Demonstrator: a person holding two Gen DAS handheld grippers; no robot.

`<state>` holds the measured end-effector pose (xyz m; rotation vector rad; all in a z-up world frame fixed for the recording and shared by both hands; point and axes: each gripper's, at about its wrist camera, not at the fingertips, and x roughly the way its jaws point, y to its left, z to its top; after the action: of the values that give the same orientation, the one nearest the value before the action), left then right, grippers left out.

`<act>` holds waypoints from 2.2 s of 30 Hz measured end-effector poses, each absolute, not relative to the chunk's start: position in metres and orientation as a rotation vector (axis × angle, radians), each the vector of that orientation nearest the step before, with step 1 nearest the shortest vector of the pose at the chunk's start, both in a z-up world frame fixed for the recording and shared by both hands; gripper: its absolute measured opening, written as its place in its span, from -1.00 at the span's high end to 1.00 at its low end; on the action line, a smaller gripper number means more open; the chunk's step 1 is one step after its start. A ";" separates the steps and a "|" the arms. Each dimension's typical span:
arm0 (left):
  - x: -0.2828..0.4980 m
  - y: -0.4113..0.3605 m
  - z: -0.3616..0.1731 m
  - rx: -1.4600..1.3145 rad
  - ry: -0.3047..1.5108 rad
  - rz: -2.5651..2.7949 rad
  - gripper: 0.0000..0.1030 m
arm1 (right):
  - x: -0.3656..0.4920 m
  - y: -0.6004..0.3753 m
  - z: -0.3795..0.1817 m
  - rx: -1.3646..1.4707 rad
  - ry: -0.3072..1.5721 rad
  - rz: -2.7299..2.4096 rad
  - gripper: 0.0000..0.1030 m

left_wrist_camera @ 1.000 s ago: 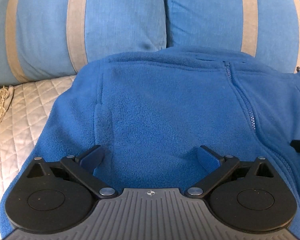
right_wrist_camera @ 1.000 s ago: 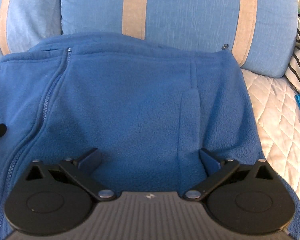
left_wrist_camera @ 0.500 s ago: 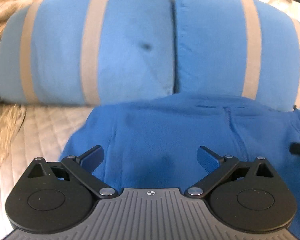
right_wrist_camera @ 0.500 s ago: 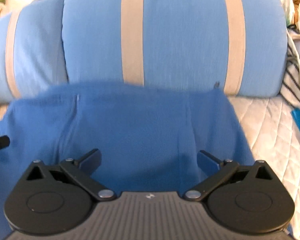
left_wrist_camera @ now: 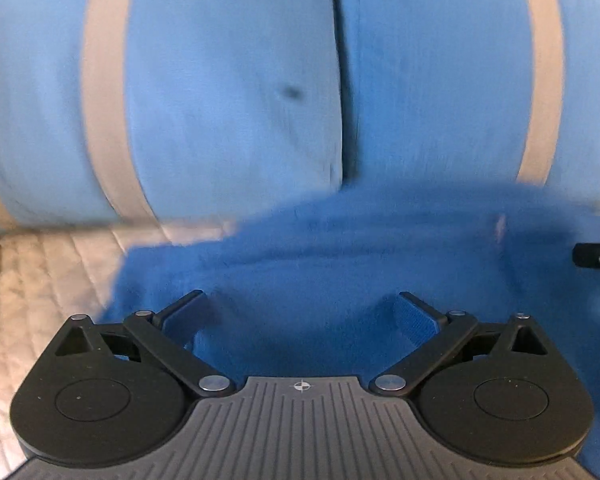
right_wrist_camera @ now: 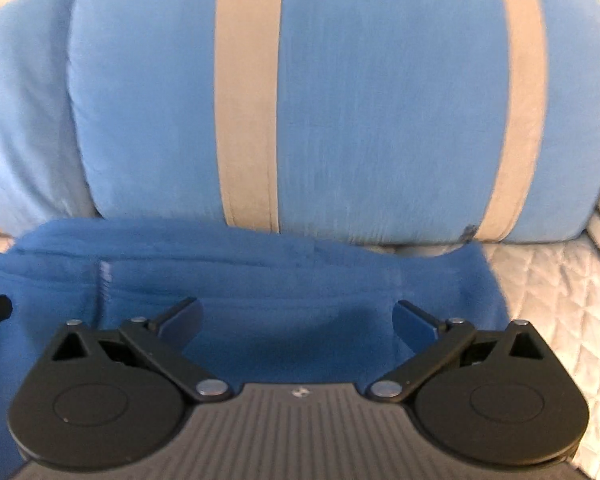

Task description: Fold clothes

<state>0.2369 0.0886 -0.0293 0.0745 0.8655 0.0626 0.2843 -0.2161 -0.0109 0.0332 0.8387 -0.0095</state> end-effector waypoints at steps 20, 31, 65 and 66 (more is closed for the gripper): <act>0.222 0.078 -0.046 0.078 0.861 0.082 -1.00 | 0.284 -0.206 -0.054 -0.026 0.838 -0.002 -0.97; 0.210 0.087 -0.015 0.048 0.848 0.032 -1.00 | 0.270 -0.213 -0.043 -0.023 0.809 0.045 -0.98; 0.059 0.277 0.161 -0.068 0.973 -0.269 -0.99 | 0.112 -0.454 0.100 0.174 0.963 0.265 -0.99; 0.053 0.290 0.171 -0.098 0.959 -0.256 -0.98 | 0.106 -0.466 0.109 0.175 0.949 0.269 -0.99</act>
<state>0.0533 0.2902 0.1709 -0.0977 0.9588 -0.2559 0.1060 -0.4659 0.1092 0.1750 0.9485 0.2686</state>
